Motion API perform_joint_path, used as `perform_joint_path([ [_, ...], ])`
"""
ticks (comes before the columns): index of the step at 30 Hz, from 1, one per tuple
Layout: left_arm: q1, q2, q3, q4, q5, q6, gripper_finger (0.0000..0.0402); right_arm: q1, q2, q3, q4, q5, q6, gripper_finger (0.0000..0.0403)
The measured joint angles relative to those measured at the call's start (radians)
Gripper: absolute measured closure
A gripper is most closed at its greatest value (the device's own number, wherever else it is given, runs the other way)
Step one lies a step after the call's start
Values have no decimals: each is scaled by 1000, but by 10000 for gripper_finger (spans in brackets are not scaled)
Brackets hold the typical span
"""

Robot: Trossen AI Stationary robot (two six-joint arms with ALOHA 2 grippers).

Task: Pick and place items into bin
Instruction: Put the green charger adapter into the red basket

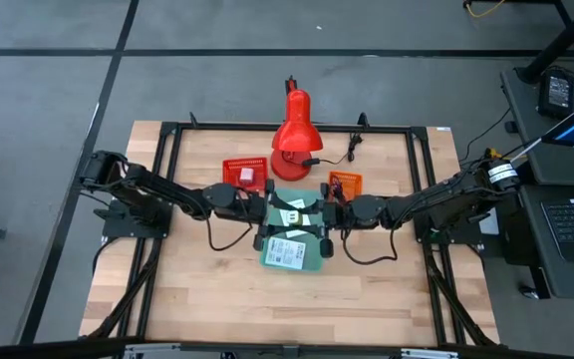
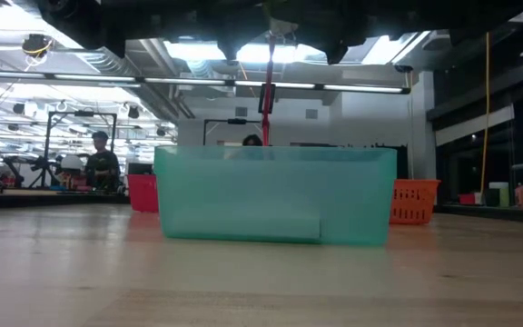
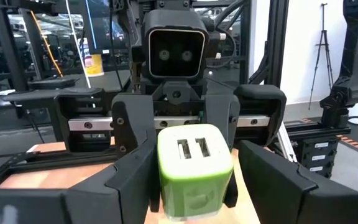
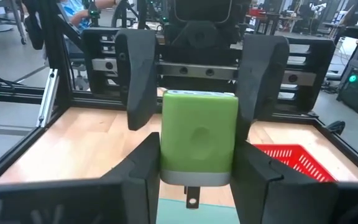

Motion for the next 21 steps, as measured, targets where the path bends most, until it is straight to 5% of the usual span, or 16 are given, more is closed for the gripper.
perform_joint_path([
  [21,16,-3,0,-30,0,14,252,0,0,-2,11,6,0,275],
])
